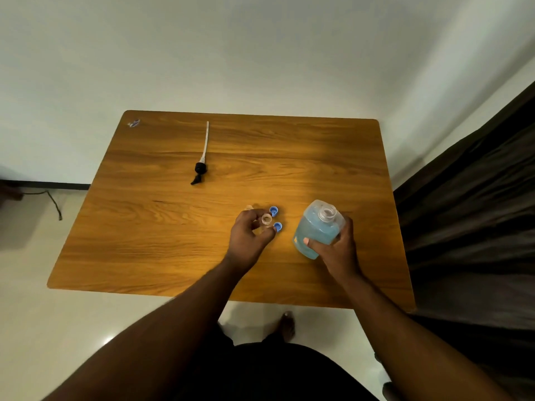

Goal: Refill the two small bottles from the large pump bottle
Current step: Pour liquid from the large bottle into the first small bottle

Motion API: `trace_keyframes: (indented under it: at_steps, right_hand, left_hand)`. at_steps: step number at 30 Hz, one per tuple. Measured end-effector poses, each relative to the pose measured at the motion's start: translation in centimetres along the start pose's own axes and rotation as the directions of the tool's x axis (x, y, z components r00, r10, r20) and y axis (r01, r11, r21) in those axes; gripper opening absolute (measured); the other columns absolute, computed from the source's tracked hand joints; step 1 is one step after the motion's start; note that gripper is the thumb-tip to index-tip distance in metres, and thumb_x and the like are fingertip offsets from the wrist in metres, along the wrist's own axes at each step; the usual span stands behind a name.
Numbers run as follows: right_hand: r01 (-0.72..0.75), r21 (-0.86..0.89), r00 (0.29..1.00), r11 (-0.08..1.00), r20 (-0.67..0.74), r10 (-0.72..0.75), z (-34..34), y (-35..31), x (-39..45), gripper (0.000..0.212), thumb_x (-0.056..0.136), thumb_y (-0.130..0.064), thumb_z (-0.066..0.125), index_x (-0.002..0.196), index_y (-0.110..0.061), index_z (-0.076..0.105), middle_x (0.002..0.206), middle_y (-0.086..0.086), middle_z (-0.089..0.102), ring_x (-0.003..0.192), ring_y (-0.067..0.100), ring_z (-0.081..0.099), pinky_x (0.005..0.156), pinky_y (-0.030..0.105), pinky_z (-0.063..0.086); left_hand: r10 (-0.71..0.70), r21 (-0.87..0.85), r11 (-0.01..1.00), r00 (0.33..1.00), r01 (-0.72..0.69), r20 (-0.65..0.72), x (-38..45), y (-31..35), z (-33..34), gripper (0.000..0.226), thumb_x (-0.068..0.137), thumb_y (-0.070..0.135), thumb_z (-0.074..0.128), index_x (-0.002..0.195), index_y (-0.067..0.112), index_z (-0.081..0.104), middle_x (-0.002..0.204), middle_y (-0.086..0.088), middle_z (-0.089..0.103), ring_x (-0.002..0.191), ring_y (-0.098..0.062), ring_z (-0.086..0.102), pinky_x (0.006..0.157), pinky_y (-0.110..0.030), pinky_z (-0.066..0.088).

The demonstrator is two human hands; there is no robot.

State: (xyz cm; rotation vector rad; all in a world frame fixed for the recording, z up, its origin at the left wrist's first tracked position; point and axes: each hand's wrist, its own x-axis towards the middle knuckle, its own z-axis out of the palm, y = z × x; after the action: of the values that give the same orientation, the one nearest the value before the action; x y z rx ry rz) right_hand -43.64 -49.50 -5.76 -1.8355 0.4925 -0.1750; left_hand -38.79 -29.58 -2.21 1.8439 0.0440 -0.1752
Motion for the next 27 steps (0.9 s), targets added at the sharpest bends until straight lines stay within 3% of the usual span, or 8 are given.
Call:
trace_keyframes:
  at_steps: [5,8,10,12,15,18,21,27]
  right_hand:
    - [0.019,-0.035,1.000,0.999,0.015,-0.019,0.6,0.7,-0.8,0.106,0.055,-0.025,0.090,0.131,-0.053,0.022,0.127,-0.020,0.041,0.118,0.000,0.042,0.087,0.009,0.039]
    - [0.000,-0.057,1.000,0.998,-0.024,-0.001,1.1,0.9,-1.0,0.111,0.054,-0.026,0.091,0.136,-0.048,0.020,0.133,-0.016,0.038,0.123,0.006,0.039,0.094,0.018,0.040]
    - [0.006,-0.083,0.998,0.996,-0.062,-0.011,1.5,0.3,-0.6,0.100,0.054,-0.027,0.090,0.129,-0.047,0.028,0.128,-0.014,0.043,0.120,0.011,0.043,0.097,0.030,0.045]
    - [0.035,-0.144,0.997,0.989,-0.057,-0.044,1.9,-0.6,-0.3,0.093,0.054,-0.031,0.090,0.120,-0.053,0.028,0.124,-0.015,0.045,0.115,0.010,0.044,0.094,0.032,0.045]
    - [0.138,-0.196,0.989,0.971,-0.024,-0.146,2.4,-2.6,-0.6,0.091,0.055,-0.036,0.088,0.114,-0.064,0.024,0.122,-0.020,0.045,0.112,0.004,0.045,0.089,0.018,0.042]
    - [0.283,-0.227,0.958,0.932,0.022,-0.285,2.6,-5.4,-0.8,0.090,0.058,-0.038,0.087,0.124,-0.052,0.027,0.121,-0.020,0.045,0.114,-0.010,0.044,0.085,0.000,0.038]
    - [0.399,-0.235,0.917,0.887,0.079,-0.391,2.9,-9.0,-0.7,0.091,0.060,-0.033,0.087,0.128,-0.046,0.027,0.119,-0.020,0.046,0.113,-0.014,0.044,0.081,-0.003,0.037]
    - [0.536,-0.357,0.844,0.765,0.262,-0.468,3.4,-15.3,-0.6,0.091,0.064,-0.032,0.085,0.133,-0.044,0.026,0.126,-0.010,0.047,0.110,0.009,0.047,0.075,0.002,0.041]
  left_hand:
    - [-0.035,-0.060,0.997,0.998,0.039,0.055,-0.1,1.0,-0.5,0.028,0.077,0.007,0.077,0.104,0.011,0.070,0.106,0.008,0.070,0.099,-0.001,0.064,0.083,-0.012,0.049]
    - [-0.032,-0.087,0.995,0.994,0.042,0.108,-0.1,1.4,-1.0,0.030,0.079,0.006,0.076,0.107,0.015,0.071,0.096,0.021,0.072,0.094,0.007,0.065,0.078,-0.008,0.049]
    - [-0.021,-0.091,0.995,0.991,0.033,0.135,-0.1,1.8,-1.8,0.030,0.079,0.012,0.078,0.108,0.019,0.071,0.095,0.018,0.073,0.092,0.003,0.066,0.078,-0.016,0.053]
    - [-0.023,-0.094,0.995,0.986,0.039,0.166,-0.1,2.3,-2.7,0.029,0.079,0.021,0.079,0.107,0.026,0.071,0.093,0.013,0.073,0.090,-0.002,0.067,0.080,-0.029,0.056]
    - [0.012,-0.076,0.997,0.979,0.004,0.203,-0.3,2.9,-4.8,0.029,0.081,0.030,0.076,0.109,0.034,0.067,0.087,0.018,0.071,0.090,-0.001,0.066,0.083,-0.036,0.056]
    - [0.025,-0.073,0.997,0.978,-0.010,0.205,-0.2,3.9,-6.9,0.033,0.082,0.024,0.077,0.114,0.026,0.068,0.095,0.003,0.073,0.092,-0.008,0.067,0.083,-0.043,0.057]
    - [0.062,-0.055,0.997,0.982,-0.053,0.176,0.0,5.2,-9.2,0.040,0.081,0.022,0.077,0.119,0.017,0.066,0.108,0.001,0.070,0.097,-0.015,0.066,0.084,-0.043,0.057]
    - [0.169,-0.109,0.983,0.965,-0.150,0.198,0.3,8.5,-13.3,0.044,0.079,0.018,0.078,0.121,0.025,0.066,0.102,0.012,0.072,0.092,-0.004,0.066,0.080,-0.031,0.057]
